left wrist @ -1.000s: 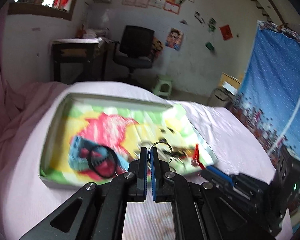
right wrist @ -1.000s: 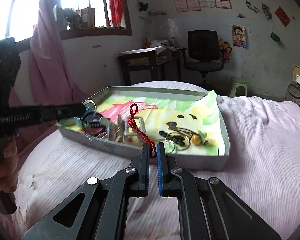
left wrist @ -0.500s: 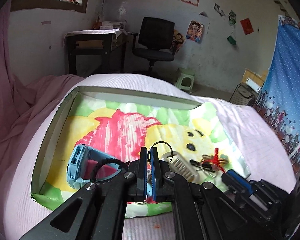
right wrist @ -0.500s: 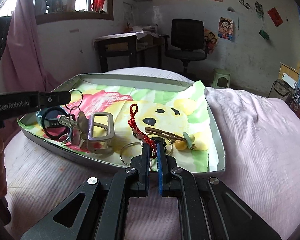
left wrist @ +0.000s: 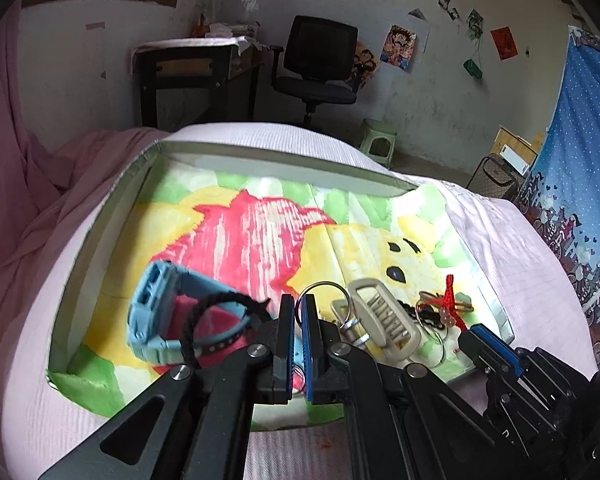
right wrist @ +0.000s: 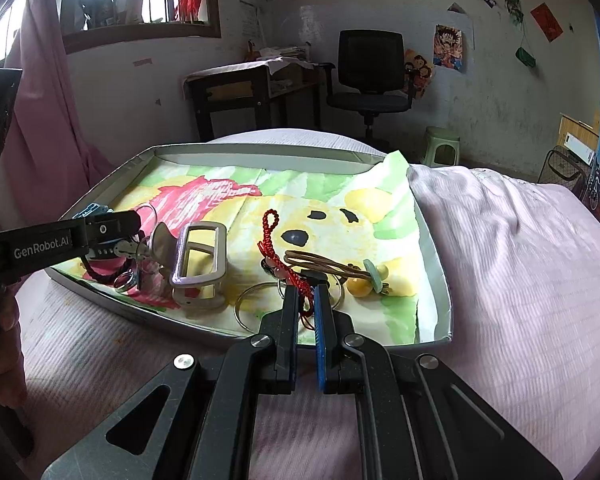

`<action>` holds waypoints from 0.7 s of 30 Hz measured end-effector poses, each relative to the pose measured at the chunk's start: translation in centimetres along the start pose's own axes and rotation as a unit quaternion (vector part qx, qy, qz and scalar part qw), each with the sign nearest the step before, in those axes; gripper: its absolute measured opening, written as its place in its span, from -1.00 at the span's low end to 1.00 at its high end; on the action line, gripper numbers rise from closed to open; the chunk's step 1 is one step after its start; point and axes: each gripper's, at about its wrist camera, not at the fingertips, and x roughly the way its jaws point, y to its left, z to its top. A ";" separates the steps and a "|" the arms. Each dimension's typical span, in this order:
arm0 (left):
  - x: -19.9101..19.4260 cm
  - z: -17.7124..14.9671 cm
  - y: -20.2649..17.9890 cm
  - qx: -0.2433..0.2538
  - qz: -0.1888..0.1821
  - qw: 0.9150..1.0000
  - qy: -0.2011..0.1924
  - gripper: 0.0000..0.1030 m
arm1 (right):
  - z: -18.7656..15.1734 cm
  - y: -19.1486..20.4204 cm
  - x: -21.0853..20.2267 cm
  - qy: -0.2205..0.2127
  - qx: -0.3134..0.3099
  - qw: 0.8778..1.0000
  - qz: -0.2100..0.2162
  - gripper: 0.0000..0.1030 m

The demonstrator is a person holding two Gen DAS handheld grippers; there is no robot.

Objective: Organize jewelry
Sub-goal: 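Carry the red beaded key ring into the box and open both tools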

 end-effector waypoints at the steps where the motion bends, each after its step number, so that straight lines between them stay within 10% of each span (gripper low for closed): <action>1: 0.2 -0.1 0.0 0.001 0.001 1.000 0.002 -0.92 | 0.0 0.0 0.0 0.000 0.000 1.000 0.000 -0.87; 17: -0.5 -0.9 0.5 -0.014 -0.017 1.000 -0.007 -0.87 | -0.3 -0.4 -0.1 -0.005 0.011 1.000 0.004 -0.69; 21: -1.4 -1.1 0.6 -0.014 -0.023 0.999 -0.023 -0.38 | -0.2 -0.5 -0.6 -0.013 0.015 1.000 0.006 -0.43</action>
